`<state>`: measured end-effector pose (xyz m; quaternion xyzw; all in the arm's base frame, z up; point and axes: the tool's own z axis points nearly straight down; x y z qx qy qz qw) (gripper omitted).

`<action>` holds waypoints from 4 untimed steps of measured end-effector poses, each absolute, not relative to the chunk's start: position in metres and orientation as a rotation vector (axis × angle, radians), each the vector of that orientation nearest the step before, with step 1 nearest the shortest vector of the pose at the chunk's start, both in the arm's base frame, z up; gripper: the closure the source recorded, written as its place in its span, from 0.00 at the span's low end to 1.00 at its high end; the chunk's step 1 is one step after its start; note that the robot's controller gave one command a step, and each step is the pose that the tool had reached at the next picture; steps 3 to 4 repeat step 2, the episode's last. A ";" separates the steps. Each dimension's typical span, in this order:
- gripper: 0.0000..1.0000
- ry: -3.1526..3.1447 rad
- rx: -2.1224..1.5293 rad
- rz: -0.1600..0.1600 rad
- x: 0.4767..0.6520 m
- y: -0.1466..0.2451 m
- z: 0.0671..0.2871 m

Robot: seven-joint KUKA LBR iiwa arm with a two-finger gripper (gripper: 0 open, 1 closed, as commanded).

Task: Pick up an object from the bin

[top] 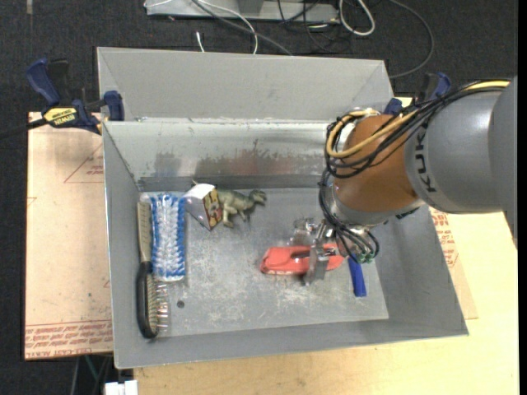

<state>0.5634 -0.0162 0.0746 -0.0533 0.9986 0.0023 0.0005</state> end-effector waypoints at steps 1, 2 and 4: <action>1.00 3.136 -0.167 0.007 0.563 -0.016 0.075; 1.00 3.140 -0.168 0.008 0.562 -0.016 0.088; 1.00 3.140 -0.168 0.008 0.562 -0.016 0.088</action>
Offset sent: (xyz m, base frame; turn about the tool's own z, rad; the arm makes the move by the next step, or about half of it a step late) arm 0.0001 -0.0001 0.0308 0.0000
